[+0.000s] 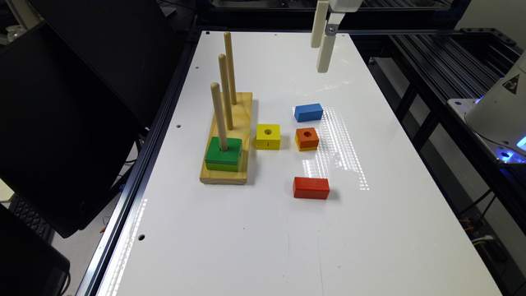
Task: Pick up yellow block.
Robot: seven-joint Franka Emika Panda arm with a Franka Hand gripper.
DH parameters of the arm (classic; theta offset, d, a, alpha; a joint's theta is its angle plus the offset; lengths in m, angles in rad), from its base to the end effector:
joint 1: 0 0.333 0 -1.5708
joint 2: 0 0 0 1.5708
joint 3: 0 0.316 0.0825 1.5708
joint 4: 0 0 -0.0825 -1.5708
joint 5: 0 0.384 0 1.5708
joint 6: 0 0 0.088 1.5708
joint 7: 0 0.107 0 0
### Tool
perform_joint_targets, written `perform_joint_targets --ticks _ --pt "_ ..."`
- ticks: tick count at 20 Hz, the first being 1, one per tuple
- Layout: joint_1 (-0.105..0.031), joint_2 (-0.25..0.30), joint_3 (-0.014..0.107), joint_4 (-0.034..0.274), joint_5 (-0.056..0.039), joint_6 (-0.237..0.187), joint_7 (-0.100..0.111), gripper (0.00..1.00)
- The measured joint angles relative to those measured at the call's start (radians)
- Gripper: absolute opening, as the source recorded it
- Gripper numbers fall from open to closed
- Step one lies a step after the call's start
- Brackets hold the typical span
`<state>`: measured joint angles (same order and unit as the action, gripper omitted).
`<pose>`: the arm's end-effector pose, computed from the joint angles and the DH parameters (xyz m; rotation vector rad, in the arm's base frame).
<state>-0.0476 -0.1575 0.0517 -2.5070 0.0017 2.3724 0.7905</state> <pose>0.4536 0.0017 0.3420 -2.8984 1.2052 -0.0370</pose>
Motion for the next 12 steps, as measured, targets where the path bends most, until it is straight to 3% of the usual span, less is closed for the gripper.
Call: perform_joint_targets --ticks 6,9,12 --pt "0.000 0.016 0.017 0.020 0.0034 0.000 0.012 1.00" --pt "0.000 0.042 0.030 0.049 0.0055 0.000 0.022 1.00" --pt "0.000 0.072 0.032 0.077 0.0055 0.000 0.024 1.00"
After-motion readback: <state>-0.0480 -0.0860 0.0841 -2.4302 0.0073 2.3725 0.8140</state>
